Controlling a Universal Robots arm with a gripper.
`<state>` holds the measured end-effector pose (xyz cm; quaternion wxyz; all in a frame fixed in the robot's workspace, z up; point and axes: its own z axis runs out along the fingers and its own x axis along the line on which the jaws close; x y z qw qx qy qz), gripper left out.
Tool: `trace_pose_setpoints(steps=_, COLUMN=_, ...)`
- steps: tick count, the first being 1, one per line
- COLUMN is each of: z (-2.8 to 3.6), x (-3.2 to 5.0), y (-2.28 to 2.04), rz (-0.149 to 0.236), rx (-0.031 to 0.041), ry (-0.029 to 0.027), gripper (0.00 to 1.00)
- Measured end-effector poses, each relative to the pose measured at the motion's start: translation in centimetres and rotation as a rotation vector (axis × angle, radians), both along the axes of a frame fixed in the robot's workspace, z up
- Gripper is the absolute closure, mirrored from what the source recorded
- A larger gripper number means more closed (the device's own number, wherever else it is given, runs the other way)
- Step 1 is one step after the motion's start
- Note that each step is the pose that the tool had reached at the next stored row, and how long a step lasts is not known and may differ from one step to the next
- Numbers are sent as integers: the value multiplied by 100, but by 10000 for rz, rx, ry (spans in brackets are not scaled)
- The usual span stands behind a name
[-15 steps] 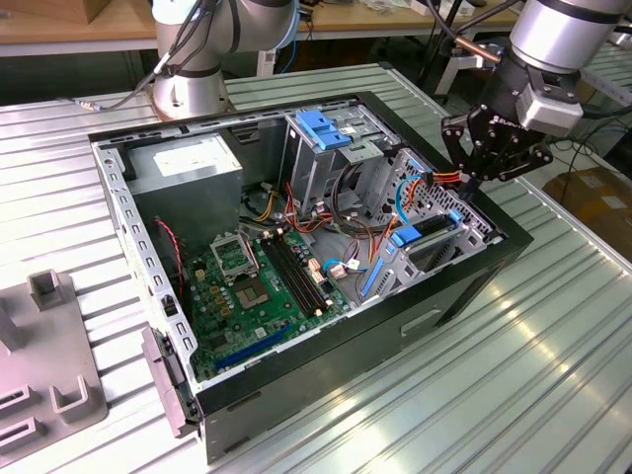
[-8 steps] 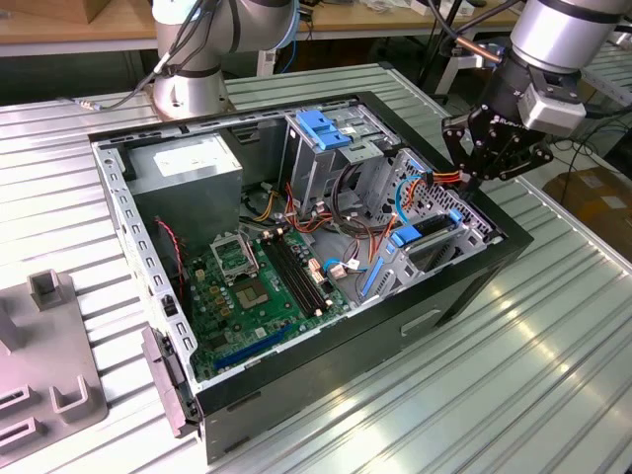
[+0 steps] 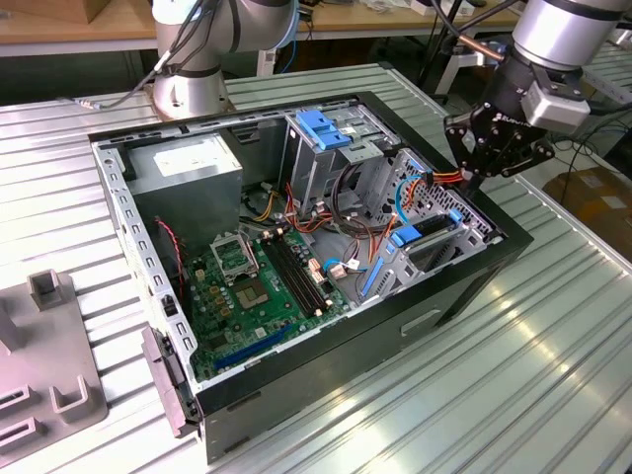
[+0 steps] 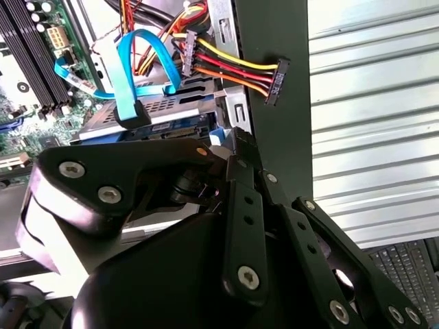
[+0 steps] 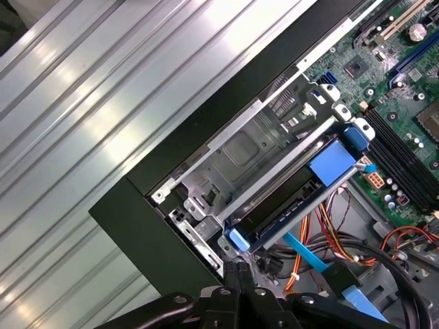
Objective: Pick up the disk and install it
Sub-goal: 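Insert the first disk wire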
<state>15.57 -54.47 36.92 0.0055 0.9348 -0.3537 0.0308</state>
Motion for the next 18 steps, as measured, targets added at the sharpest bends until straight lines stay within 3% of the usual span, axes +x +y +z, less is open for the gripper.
trace_pose_setpoints(steps=9, z=0, x=81, y=32, rz=264, rx=1, ry=1, gripper=89)
trace_pose_setpoints(steps=14, z=0, x=115, y=80, rz=421, rx=-7, ry=1, gripper=89)
trace_pose_setpoints(steps=16, z=-1, x=123, y=88, rz=543, rx=-7, ry=1, gripper=83)
trace_pose_setpoints(steps=18, z=0, x=130, y=106, rz=639, rx=-8, ry=1, gripper=71)
